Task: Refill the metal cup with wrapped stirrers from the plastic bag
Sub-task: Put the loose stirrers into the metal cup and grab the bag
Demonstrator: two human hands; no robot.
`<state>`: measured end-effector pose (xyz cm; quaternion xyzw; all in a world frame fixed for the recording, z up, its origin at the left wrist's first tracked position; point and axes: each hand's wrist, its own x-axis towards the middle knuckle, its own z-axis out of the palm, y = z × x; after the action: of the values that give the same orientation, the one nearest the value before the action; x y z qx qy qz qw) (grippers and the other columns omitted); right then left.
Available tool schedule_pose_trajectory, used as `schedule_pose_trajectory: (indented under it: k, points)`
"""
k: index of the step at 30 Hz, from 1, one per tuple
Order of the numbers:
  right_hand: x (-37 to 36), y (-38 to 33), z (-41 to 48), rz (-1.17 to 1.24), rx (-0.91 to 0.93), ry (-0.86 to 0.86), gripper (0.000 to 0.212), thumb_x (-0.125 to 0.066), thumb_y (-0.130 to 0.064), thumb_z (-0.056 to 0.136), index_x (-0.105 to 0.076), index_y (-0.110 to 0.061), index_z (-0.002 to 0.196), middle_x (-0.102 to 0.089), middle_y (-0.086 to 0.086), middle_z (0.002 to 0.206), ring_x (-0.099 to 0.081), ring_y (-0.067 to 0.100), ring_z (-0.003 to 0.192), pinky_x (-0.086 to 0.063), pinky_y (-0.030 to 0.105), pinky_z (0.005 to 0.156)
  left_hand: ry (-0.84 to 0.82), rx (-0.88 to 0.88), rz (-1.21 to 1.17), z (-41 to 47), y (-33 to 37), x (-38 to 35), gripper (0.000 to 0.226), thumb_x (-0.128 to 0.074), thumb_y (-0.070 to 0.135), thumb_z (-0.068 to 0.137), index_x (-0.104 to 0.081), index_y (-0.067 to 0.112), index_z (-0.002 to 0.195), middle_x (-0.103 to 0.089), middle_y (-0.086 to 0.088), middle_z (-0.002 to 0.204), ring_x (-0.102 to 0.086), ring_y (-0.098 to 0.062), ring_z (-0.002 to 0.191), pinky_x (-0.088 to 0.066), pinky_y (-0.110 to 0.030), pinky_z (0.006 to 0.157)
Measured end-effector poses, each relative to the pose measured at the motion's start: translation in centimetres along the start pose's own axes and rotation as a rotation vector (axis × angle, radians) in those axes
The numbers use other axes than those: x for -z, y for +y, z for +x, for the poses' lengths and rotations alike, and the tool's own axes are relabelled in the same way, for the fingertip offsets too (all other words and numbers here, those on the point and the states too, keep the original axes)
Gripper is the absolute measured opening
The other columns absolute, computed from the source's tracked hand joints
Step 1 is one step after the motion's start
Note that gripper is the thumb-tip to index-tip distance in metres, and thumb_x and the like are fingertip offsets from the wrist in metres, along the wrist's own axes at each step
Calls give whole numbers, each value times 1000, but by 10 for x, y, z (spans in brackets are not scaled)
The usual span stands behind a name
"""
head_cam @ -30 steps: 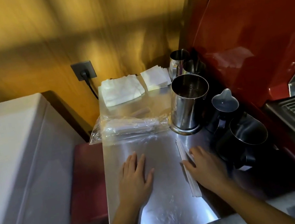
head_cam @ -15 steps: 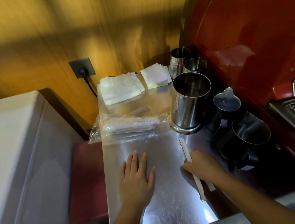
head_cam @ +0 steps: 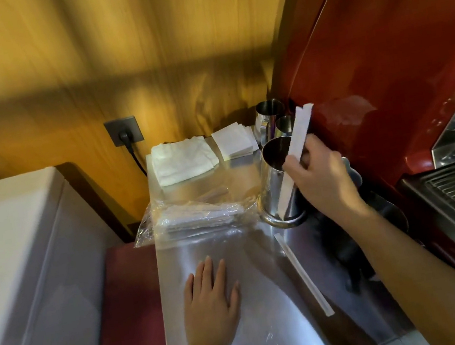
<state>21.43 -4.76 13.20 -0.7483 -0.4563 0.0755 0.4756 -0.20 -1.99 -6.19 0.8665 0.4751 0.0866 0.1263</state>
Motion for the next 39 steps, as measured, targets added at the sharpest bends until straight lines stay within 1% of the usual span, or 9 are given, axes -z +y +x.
schedule_pose_trajectory:
  k: [4, 8, 11, 15, 18, 23, 27, 31, 39]
  points:
    - [11, -12, 34, -13, 121, 263, 17, -48, -17, 90, -46, -1, 94, -51, 4, 59, -50, 13, 45, -37, 21, 41, 11, 11, 5, 0, -1, -1, 52, -36, 47, 85, -61, 17, 120, -62, -13, 127, -56, -29, 120, -24, -38, 102]
    - [7, 2, 55, -136, 99, 263, 26, -45, -23, 92, -44, 0, 102, -61, 22, 78, -59, 37, 64, -48, 45, 57, -6, 30, -6, 0, -2, 1, 63, -16, 53, 93, -62, 18, 119, -62, -12, 126, -57, -27, 119, -24, -36, 103]
    - [-3, 24, 55, -303, 82, 142, 25, -46, -25, 91, -46, -2, 101, -64, 24, 79, -61, 42, 67, -44, 42, 58, -15, 39, -26, 0, -3, 1, 67, -12, 54, 92, -62, 18, 119, -61, -11, 127, -56, -27, 119, -21, -33, 106]
    - [-12, 41, 50, -450, -38, 44, 26, -50, -37, 88, -50, -14, 100, -69, 12, 89, -63, 38, 85, -45, 42, 73, -31, 43, -48, 0, -4, 0, 65, -14, 54, 92, -60, 19, 121, -61, -11, 129, -55, -27, 121, -8, -27, 112]
    - [-10, 44, 52, -443, -65, 77, 24, -51, -35, 88, -51, -15, 102, -69, 9, 91, -62, 37, 88, -45, 42, 74, -38, 32, -52, 0, -6, -3, 65, -14, 54, 92, -60, 18, 121, -60, -11, 129, -55, -27, 121, -19, -34, 108]
    - [-2, 34, 34, -273, 54, 143, 13, -51, -23, 89, -55, -14, 98, -64, 2, 79, -62, 30, 75, -46, 37, 66, -14, 24, -52, 1, -6, -4, 64, -15, 53, 93, -61, 17, 119, -61, -12, 128, -55, -28, 120, -24, -36, 104]
    - [-11, 31, -2, -177, 128, -2, 9, -51, -18, 88, -57, -14, 92, -56, -5, 60, -60, 28, 63, -48, 41, 62, 13, -2, -39, 2, -6, -7, 51, -36, 46, 86, -60, 18, 121, -60, -12, 129, -55, -28, 121, -25, -37, 103]
    - [-31, 52, -34, -233, 106, -77, 7, -55, -12, 85, -59, -6, 88, -67, 16, 73, -60, 38, 67, -49, 47, 63, 15, -16, 2, 2, -7, -9, 52, -37, 44, 85, -58, 16, 123, -58, -14, 130, -54, -30, 121, -24, -39, 104]
    - [-61, 109, -67, -488, -323, -460, 19, -55, -22, 82, -54, -6, 92, -64, 20, 101, -58, 35, 96, -44, 35, 75, 39, -9, 19, 1, -6, -8, 52, -36, 45, 86, -57, 16, 124, -57, -13, 132, -52, -29, 124, -38, -45, 103]
